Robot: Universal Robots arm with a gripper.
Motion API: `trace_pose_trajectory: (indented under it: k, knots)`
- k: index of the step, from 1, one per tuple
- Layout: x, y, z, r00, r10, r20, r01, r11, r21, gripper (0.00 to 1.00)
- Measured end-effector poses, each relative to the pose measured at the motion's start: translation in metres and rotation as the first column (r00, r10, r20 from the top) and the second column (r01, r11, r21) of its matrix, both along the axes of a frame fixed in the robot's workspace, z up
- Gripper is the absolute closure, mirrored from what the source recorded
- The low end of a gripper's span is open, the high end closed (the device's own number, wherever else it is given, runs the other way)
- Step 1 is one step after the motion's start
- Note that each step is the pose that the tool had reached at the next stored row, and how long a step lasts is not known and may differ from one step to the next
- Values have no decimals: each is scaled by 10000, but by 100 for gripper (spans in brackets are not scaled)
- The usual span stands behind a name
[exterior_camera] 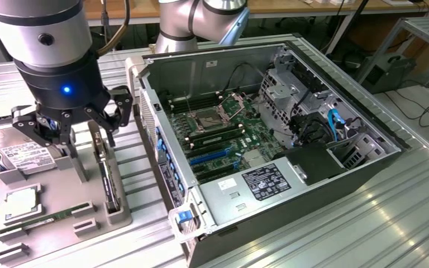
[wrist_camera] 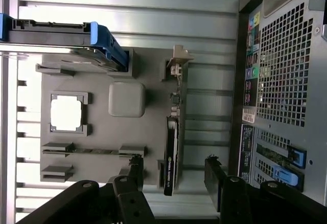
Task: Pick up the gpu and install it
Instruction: 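Pick up the gpu and move the gpu toward the slot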
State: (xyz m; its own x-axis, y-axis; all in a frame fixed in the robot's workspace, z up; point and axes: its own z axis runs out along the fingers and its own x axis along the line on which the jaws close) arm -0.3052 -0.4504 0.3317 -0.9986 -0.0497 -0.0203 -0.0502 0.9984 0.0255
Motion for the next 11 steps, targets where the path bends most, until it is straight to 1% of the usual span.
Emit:
trace_pose_trajectory:
  k: [11]
  knots:
    - [0, 0, -77, 10000, 0, 0, 0, 10000, -7, 40]
